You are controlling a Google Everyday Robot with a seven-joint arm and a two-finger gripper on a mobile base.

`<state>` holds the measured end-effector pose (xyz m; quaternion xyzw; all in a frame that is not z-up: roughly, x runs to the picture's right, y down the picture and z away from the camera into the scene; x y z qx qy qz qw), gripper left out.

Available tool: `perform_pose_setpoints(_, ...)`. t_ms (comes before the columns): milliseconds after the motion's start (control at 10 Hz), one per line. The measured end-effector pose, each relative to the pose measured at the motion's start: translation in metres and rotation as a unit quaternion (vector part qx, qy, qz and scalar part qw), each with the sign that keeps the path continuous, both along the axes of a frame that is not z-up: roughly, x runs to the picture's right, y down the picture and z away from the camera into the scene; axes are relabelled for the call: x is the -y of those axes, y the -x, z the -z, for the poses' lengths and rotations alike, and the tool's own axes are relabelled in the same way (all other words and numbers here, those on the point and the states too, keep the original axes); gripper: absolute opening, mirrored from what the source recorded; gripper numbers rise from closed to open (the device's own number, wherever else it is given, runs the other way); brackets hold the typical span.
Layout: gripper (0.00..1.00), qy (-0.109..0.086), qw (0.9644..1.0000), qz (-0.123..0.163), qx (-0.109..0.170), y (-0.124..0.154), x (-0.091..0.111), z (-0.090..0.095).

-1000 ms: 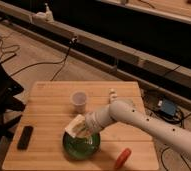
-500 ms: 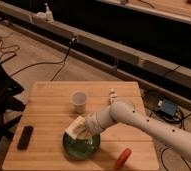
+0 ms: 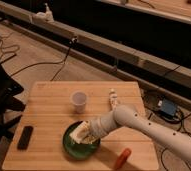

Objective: Place the white sponge in the ceramic bowl

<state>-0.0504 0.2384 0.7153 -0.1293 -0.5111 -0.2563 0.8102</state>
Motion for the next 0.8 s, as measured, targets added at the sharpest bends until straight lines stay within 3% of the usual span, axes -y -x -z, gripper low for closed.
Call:
perform_pose_setpoints(100, 0.73, 0.009, 1.0, 0.003, -0.002, -0.0011, -0.0054, -0.0051)
perform_pose_setpoints(300, 0.74, 0.024, 0.9997, 0.005, -0.001, 0.0012, -0.0118, -0.0128)
perform_pose_setpoints(800, 0.74, 0.024, 0.9997, 0.005, -0.001, 0.0011, -0.012, -0.0129)
